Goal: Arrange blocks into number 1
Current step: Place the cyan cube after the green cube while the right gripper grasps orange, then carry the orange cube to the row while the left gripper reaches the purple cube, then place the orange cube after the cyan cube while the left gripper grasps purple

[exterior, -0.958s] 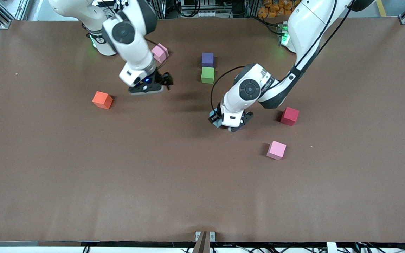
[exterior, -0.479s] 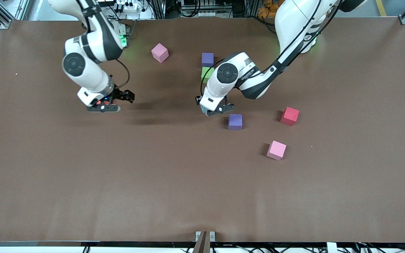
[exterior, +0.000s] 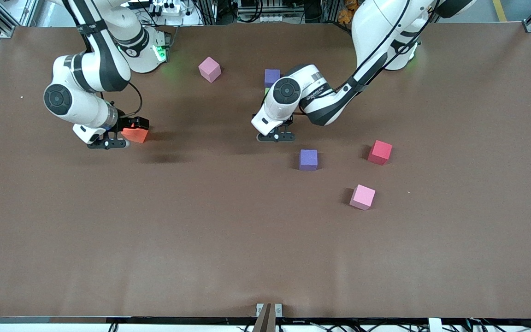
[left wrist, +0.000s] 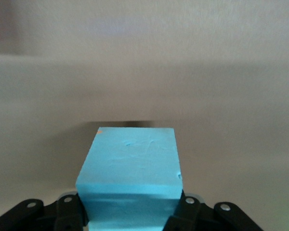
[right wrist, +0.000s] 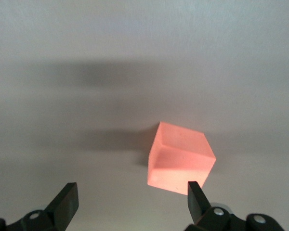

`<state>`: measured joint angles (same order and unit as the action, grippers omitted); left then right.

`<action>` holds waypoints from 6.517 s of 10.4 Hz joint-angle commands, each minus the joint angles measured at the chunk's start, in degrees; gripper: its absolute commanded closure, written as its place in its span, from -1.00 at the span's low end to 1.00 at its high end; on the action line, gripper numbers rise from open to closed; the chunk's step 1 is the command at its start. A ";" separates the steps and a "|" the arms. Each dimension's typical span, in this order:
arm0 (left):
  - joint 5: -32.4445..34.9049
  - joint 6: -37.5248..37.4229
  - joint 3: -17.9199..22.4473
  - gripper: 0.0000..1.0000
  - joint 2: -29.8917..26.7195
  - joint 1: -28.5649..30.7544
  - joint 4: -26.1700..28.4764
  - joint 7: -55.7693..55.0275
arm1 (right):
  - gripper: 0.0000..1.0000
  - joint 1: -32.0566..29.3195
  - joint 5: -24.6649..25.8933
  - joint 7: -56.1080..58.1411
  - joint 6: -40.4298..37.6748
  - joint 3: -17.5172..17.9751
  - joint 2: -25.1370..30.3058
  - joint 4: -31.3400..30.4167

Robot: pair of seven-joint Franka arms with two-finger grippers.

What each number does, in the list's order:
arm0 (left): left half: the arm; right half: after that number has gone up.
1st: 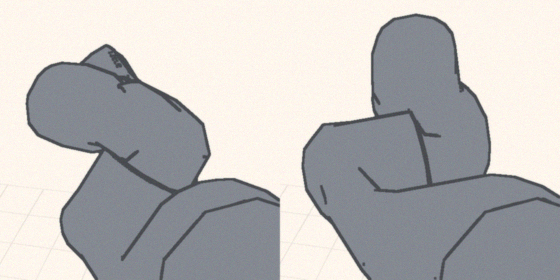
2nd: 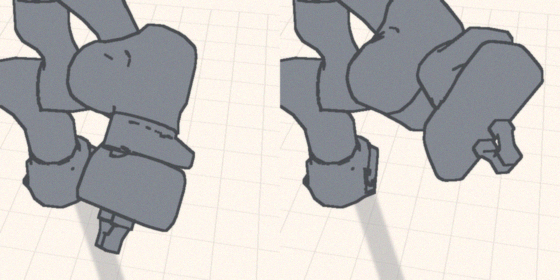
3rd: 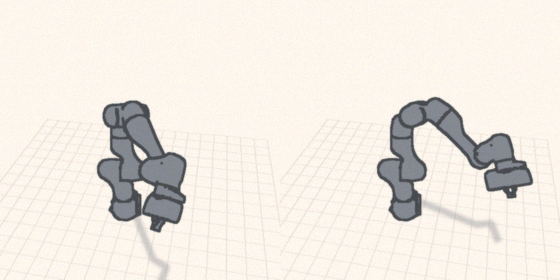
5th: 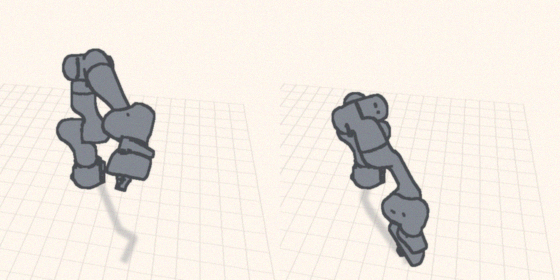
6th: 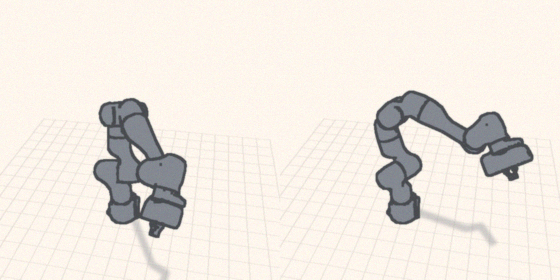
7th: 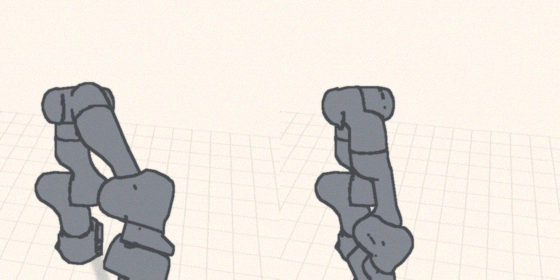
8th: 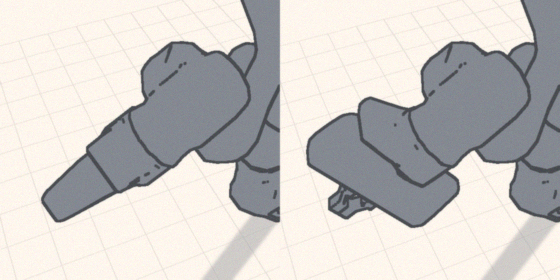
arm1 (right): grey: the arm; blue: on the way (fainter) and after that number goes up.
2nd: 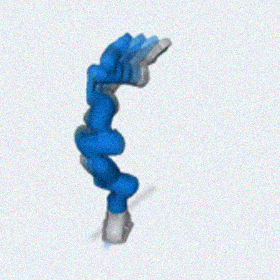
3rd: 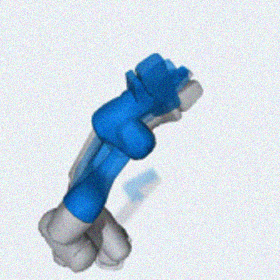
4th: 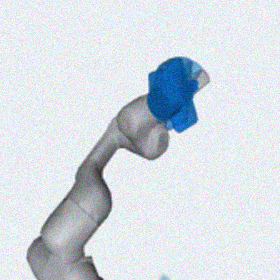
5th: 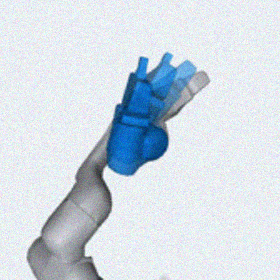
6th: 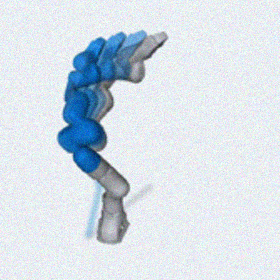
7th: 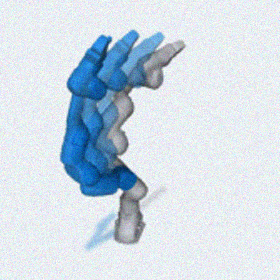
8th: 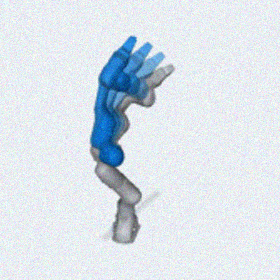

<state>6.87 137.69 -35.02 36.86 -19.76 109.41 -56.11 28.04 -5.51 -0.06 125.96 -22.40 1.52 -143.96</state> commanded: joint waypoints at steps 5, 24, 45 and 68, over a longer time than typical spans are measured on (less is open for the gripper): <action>1.30 -6.73 -0.93 1.00 1.46 -1.60 -1.13 -0.05 | -1.00 -5.89 -1.25 -0.54 -0.20 -5.90 -6.16 -1.33; 0.69 -8.75 -0.93 0.98 4.72 -3.71 -1.40 -1.46 | 0.00 -1.58 -13.39 1.73 2.89 -5.99 -14.62 2.80; 7.37 -23.52 3.11 -1.00 -1.26 9.56 -12.03 3.45 | 0.10 37.88 -15.85 -42.65 10.34 5.43 -27.53 35.15; 7.11 -15.96 2.50 1.00 0.41 10.10 -11.23 1.70 | -1.00 26.50 -17.52 -29.96 13.17 9.48 -12.01 17.42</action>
<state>14.52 121.74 -31.47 38.67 -9.48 98.59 -53.13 59.28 -22.45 -35.86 139.80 -13.68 -17.38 -120.44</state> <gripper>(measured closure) 0.405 0.000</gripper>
